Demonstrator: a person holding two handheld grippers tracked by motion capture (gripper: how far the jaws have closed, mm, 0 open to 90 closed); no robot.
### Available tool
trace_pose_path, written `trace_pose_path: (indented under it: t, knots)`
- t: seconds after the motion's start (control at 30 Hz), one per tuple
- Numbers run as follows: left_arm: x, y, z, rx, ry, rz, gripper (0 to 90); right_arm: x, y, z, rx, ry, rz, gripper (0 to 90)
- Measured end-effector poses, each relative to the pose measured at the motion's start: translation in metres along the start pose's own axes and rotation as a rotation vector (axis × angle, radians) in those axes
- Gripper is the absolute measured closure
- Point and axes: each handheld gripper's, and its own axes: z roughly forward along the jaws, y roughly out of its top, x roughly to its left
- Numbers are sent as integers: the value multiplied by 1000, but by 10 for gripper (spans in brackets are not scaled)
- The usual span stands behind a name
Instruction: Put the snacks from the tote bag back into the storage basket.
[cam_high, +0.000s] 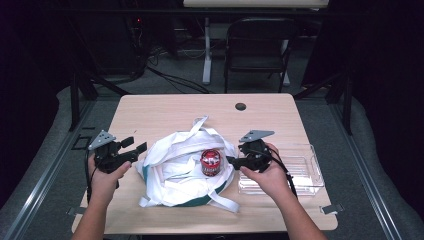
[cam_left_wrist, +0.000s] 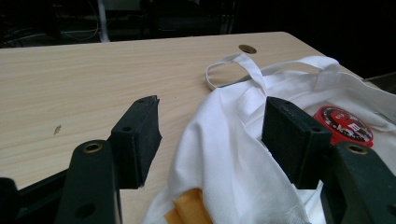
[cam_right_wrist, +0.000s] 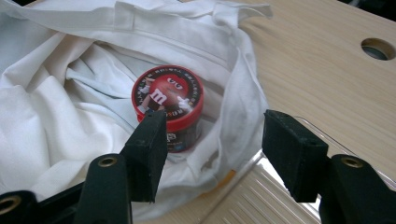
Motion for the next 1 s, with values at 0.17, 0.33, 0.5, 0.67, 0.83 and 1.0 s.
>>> trace_pose_path:
  t: [0.17, 0.33, 0.5, 0.67, 0.83, 1.0]
  knots:
    - [0, 0, 0, -11, 2, -6, 370, 6, 8, 8, -13, 6, -13, 411]
    - [0, 0, 0, -4, 1, 0, 370, 8, 12, 14, 8, 68, -7, 433]
    - [0, 0, 0, -2, 1, 1, 370, 11, 17, 17, 15, 45, -29, 414]
    - [0, 1, 0, -3, 1, 1, 370, 15, 22, 20, 23, 27, -14, 453]
    - [0, 1, -1, -7, 3, 0, 370, 16, 27, 26, 28, 23, -24, 461]
    - [0, 1, -1, -7, 3, 1, 369, 20, 31, 34, 48, 30, -41, 455]
